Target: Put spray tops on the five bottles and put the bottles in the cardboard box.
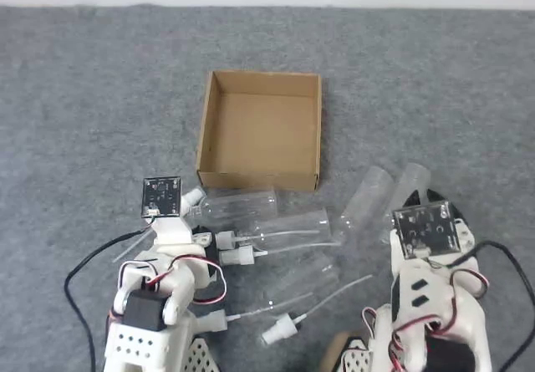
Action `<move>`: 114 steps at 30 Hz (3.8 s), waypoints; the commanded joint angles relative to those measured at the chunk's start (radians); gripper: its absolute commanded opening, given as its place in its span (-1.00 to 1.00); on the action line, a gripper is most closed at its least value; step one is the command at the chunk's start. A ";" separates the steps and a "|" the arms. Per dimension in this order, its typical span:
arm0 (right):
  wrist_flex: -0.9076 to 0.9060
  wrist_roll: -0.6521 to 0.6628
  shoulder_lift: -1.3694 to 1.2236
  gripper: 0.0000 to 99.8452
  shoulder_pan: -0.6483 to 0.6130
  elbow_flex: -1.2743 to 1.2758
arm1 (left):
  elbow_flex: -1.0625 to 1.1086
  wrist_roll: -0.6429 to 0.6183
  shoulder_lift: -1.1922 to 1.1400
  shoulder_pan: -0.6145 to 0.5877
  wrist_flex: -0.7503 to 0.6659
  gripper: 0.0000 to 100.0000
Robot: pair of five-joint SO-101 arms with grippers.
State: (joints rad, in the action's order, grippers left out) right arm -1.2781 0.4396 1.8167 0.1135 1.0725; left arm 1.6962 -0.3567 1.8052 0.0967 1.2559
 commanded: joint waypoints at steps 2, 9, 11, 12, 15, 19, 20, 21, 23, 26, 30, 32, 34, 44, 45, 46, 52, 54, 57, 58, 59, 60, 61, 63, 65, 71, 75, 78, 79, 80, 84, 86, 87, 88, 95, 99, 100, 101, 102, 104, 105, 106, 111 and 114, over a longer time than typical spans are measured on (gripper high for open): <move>-0.001 0.008 -0.008 -0.74 0.010 -0.060 | -0.012 0.008 0.015 -0.003 -0.006 -0.98; -0.002 0.006 -0.042 -0.56 0.010 -0.063 | -0.012 0.008 0.015 -0.003 -0.006 -0.98; 0.001 0.006 -0.093 -0.54 0.013 -0.063 | -0.012 0.008 0.015 -0.003 -0.006 -0.98; 0.005 0.003 -0.120 -0.54 0.013 -0.064 | -0.012 0.008 0.015 -0.003 -0.006 -0.98; 0.002 -0.025 -0.228 -0.54 0.012 -0.112 | -0.012 0.008 0.015 -0.003 -0.006 -0.98; -0.025 -0.048 -0.394 -0.54 0.010 -0.226 | -0.012 0.008 0.015 -0.003 -0.006 -0.98; -0.035 -0.049 -0.438 -0.54 0.010 -0.252 | -0.012 0.008 0.015 -0.003 -0.006 -0.98; -0.045 -0.049 -0.483 -0.54 0.010 -0.279 | -0.012 0.008 0.015 -0.003 -0.006 -0.98; -0.070 -0.049 -0.573 -0.54 0.010 -0.327 | -0.012 0.008 0.015 -0.003 -0.006 -0.98; -0.090 -0.051 -0.699 -0.54 0.010 -0.382 | -0.012 0.008 0.015 -0.003 -0.006 -0.98; -0.088 -0.051 -0.831 -0.54 0.010 -0.425 | -0.012 0.008 0.015 -0.003 -0.006 -0.98; -0.088 -0.054 -0.878 -0.54 0.008 -0.443 | -0.012 0.008 0.015 -0.003 -0.006 -0.98; -0.085 -0.095 -0.931 -0.54 0.008 -0.465 | -0.012 0.008 0.015 -0.003 -0.006 -0.98; -0.019 -0.233 -1.122 -0.54 -0.047 -0.479 | -0.012 0.008 0.015 -0.003 -0.006 -0.98; -0.010 -0.239 -1.135 -0.54 -0.047 -0.479 | -0.012 0.008 0.015 -0.003 -0.006 -0.98; -0.001 -0.242 -1.150 -0.54 -0.047 -0.479 | -0.012 0.008 0.015 -0.003 -0.006 -0.98; 0.016 -0.249 -1.204 -0.54 -0.047 -0.479 | -0.012 0.008 0.015 -0.003 -0.006 -0.98; 0.033 -0.249 -1.224 -0.54 -0.047 -0.479 | -0.012 0.008 0.015 -0.003 -0.006 -0.98; 0.065 -0.249 -1.267 -0.54 -0.047 -0.479 | -0.012 0.008 0.015 -0.003 -0.006 -0.98; 0.074 -0.249 -1.282 -0.53 -0.047 -0.479 | -0.012 0.008 0.015 -0.003 -0.006 -0.98; 0.084 -0.249 -1.297 -0.52 -0.047 -0.479 | -0.012 0.008 0.015 -0.003 -0.006 -0.98; 0.094 -0.250 -1.311 -0.50 -0.047 -0.479 | -0.012 0.008 0.015 -0.003 -0.006 -0.98; 0.105 -0.250 -1.323 -0.46 -0.047 -0.479 | -0.012 0.008 0.015 -0.003 -0.006 -0.98; 0.127 -0.269 -1.346 -0.41 -0.047 -0.479 | -0.012 0.008 0.015 -0.003 -0.006 -0.98; 0.151 -0.281 -1.365 -0.41 -0.047 -0.479 | -0.012 0.008 0.015 -0.003 -0.006 -0.98; 0.214 -0.285 -1.420 -0.41 -0.047 -0.479 | -0.012 0.008 0.015 -0.003 -0.006 -0.98; 0.251 -0.308 -1.471 -0.41 -0.044 -0.479 | -0.012 0.008 0.015 -0.003 -0.006 -0.98; 0.283 -0.345 -1.503 -0.41 -0.041 -0.479 | -0.012 0.008 0.015 -0.003 -0.006 -0.98; 0.292 -0.351 -1.512 -0.41 -0.041 -0.479 | -0.012 0.008 0.015 -0.003 -0.006 -0.98; 0.300 -0.353 -1.520 -0.41 -0.045 -0.479 | -0.012 0.008 0.015 -0.003 -0.006 -0.98; 0.317 -0.354 -1.541 -0.41 -0.045 -0.479 | -0.012 0.008 0.015 -0.003 -0.006 -0.98; 0.331 -0.354 -1.549 -0.41 -0.041 -0.479 | -0.012 0.008 0.015 -0.003 -0.006 -0.98; 0.334 -0.354 -1.550 -0.41 -0.039 -0.479 | -0.012 0.008 0.015 -0.003 -0.006 -0.98; 0.335 -0.354 -1.554 -0.41 -0.038 -0.479 | -0.012 0.008 0.015 -0.003 -0.006 -0.98; 0.354 -0.361 -1.600 -0.41 -0.038 -0.479 | -0.012 0.008 0.015 -0.003 -0.006 -0.98; 0.377 -0.422 -1.641 -0.41 -0.038 -0.479 | -0.012 0.008 0.015 -0.003 -0.006 -0.98; 0.378 -0.430 -1.649 -0.41 -0.039 -0.479 | -0.012 0.008 0.015 -0.003 -0.006 -0.98; 0.378 -0.433 -1.653 -0.41 -0.039 -0.480 | -0.012 0.008 0.015 -0.003 -0.006 -0.98; 0.378 -0.433 -1.656 -0.41 -0.039 -0.480 | -0.012 0.008 0.015 -0.003 -0.006 -0.98; 0.392 -0.433 -1.664 -0.41 -0.036 -0.480 | -0.012 0.008 0.015 -0.003 -0.006 -0.98; 0.392 -0.433 -1.667 -0.41 -0.033 -0.479 | -0.012 0.008 0.015 -0.003 -0.006 -0.98; 0.392 -0.433 -1.670 -0.41 -0.027 -0.479 | -0.012 0.008 0.015 -0.003 -0.006 -0.98; 0.390 -0.434 -1.699 -0.41 -0.021 -0.479 | -0.012 0.008 0.015 -0.003 -0.006 -0.98; 0.390 -0.434 -1.722 -0.41 -0.021 -0.479 | -0.012 0.008 0.015 -0.003 -0.006 -0.98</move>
State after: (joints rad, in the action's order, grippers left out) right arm -0.9022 0.0176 0.0905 0.0829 0.6582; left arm 1.6962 -0.3567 1.8052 0.0967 1.2559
